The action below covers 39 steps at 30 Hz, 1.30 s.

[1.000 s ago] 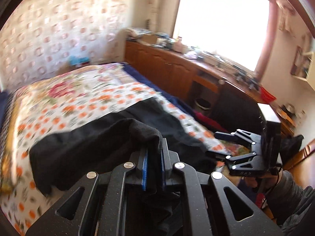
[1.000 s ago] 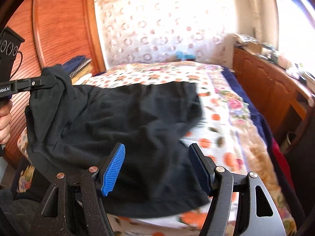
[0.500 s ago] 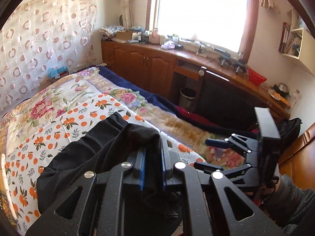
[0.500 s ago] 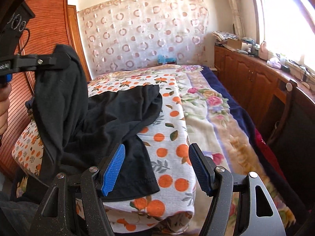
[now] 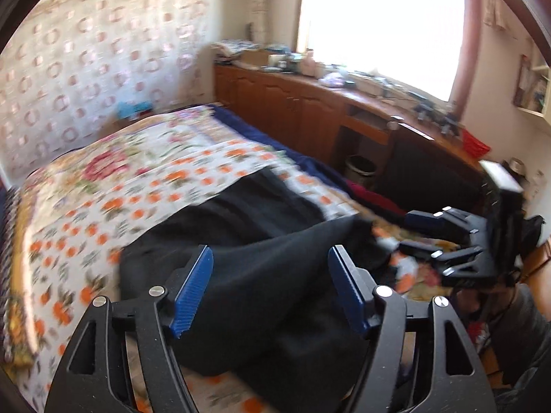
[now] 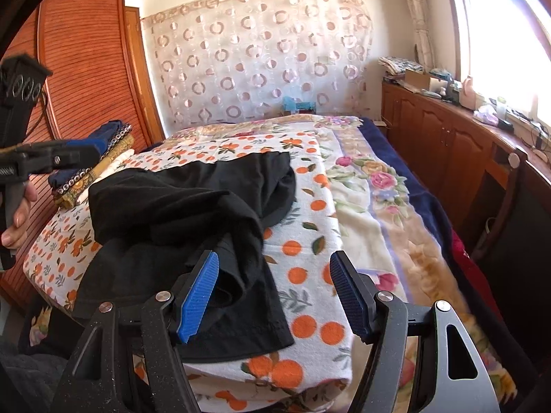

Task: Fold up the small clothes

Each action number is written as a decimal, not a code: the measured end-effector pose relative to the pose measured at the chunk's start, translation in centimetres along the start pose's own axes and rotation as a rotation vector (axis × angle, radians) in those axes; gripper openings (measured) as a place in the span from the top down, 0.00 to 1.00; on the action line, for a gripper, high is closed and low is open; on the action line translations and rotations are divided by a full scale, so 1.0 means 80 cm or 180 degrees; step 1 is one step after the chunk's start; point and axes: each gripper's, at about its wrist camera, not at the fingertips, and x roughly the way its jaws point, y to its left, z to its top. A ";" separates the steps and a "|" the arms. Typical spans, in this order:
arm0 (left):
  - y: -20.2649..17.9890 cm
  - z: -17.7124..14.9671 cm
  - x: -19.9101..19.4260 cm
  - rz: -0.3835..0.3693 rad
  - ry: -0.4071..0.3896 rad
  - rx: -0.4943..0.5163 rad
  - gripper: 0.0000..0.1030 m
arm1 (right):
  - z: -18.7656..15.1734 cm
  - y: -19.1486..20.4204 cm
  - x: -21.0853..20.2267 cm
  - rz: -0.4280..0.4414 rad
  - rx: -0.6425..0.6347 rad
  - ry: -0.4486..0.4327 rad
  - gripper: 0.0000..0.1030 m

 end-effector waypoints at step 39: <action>0.153 -0.118 -0.068 0.0667 -0.0165 -0.0635 0.32 | 0.073 0.239 0.187 0.0449 -0.2109 0.0514 0.39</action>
